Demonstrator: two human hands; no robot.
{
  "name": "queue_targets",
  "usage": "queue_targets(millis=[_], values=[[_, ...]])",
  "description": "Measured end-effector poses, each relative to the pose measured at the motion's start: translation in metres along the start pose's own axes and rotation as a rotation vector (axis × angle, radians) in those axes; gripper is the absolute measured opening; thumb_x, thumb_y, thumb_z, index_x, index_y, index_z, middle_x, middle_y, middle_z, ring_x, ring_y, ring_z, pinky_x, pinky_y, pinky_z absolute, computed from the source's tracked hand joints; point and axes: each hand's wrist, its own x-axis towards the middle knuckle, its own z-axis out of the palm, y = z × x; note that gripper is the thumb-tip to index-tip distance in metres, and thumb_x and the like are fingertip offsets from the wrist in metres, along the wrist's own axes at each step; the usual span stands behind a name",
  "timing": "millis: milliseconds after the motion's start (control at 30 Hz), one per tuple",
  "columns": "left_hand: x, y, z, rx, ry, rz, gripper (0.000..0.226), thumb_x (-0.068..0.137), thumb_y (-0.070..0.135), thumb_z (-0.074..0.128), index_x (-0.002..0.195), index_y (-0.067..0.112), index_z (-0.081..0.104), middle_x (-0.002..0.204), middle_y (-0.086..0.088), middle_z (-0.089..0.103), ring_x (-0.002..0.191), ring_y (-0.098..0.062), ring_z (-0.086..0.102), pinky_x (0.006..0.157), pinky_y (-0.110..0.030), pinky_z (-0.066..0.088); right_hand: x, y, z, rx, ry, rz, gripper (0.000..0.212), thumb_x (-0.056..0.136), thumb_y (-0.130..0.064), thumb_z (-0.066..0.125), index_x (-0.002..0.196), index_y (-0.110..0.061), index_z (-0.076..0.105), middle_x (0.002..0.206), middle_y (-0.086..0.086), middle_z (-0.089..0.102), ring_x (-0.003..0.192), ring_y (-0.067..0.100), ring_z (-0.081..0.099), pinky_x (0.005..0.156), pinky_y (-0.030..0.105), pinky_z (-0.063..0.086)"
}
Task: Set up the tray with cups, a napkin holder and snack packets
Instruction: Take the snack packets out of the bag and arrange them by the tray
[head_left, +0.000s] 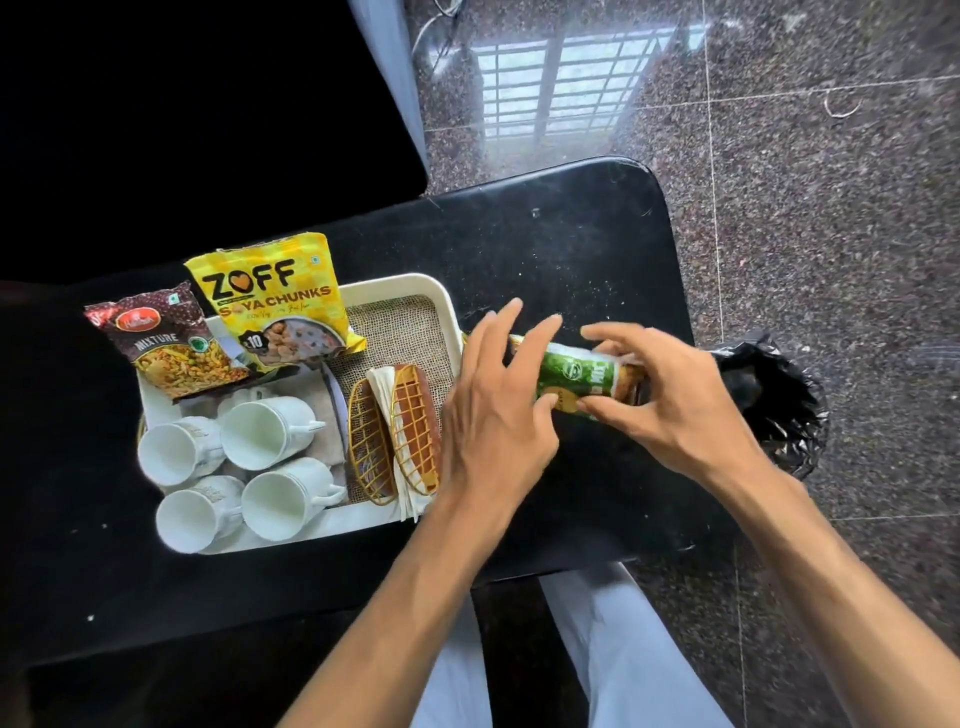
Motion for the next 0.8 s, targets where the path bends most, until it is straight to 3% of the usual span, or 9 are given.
queue_targets(millis=[67,167,233,367,467,600,800], values=[[0.009,-0.009,-0.021,0.060,-0.079,0.103,0.068,0.081,0.024,0.082,0.144,0.025,0.055,0.154,-0.002,0.051,0.146,-0.025,0.044,0.117,-0.042,0.041,0.008,-0.015,-0.004,0.034,0.018,-0.082,0.069,0.069,-0.015,0.088,0.132,-0.019,0.060,0.106,-0.005,0.068,0.091,0.002,0.062,0.084,0.010,0.047],[0.021,-0.024,-0.050,0.047,-0.098,0.129,0.052,0.082,0.033,0.080,0.130,0.027,0.063,0.121,0.003,0.073,0.110,-0.020,0.068,0.091,-0.045,0.057,0.019,-0.037,-0.007,0.112,0.071,-0.148,0.072,0.071,-0.019,0.089,0.135,-0.018,0.056,0.108,-0.006,0.067,0.093,-0.002,0.063,0.085,0.010,0.049],[0.027,-0.033,-0.064,-0.041,-0.055,0.079,0.042,0.082,0.035,0.081,0.122,0.027,0.068,0.111,0.004,0.077,0.100,-0.017,0.071,0.084,-0.043,0.061,0.026,-0.050,-0.004,0.181,0.117,-0.154,0.072,0.071,-0.027,0.090,0.134,-0.020,0.056,0.109,-0.005,0.066,0.097,0.002,0.066,0.088,0.016,0.053],[0.027,-0.055,-0.081,-0.248,0.062,-0.048,0.038,0.081,0.030,0.084,0.116,0.020,0.071,0.108,0.005,0.078,0.096,-0.009,0.072,0.088,-0.029,0.060,0.035,-0.071,0.019,0.359,0.232,-0.001,0.069,0.071,-0.039,0.088,0.131,-0.023,0.057,0.116,-0.005,0.069,0.102,0.003,0.069,0.089,0.018,0.056],[0.026,-0.072,-0.084,-0.390,0.150,-0.187,0.035,0.081,0.029,0.085,0.112,0.021,0.071,0.100,0.011,0.075,0.091,-0.002,0.071,0.083,-0.014,0.055,0.047,-0.083,0.048,0.419,0.173,0.088,0.056,0.079,-0.043,0.081,0.127,-0.021,0.062,0.115,-0.008,0.072,0.103,0.002,0.069,0.094,0.029,0.057],[0.026,-0.092,-0.079,-0.435,0.233,-0.304,0.027,0.087,0.028,0.078,0.113,0.021,0.074,0.101,0.011,0.075,0.090,-0.006,0.070,0.079,-0.018,0.053,0.072,-0.102,0.090,0.385,0.184,0.118,0.047,0.084,-0.039,0.077,0.125,-0.021,0.064,0.116,-0.009,0.073,0.106,0.003,0.068,0.097,0.036,0.056],[0.035,-0.112,-0.078,-0.470,0.238,-0.418,0.023,0.095,0.016,0.064,0.114,0.010,0.075,0.092,0.009,0.067,0.091,-0.018,0.066,0.091,-0.037,0.056,0.092,-0.109,0.122,0.267,0.212,0.127,0.044,0.084,-0.041,0.077,0.122,-0.021,0.065,0.113,-0.011,0.071,0.101,0.001,0.067,0.091,0.021,0.055]])
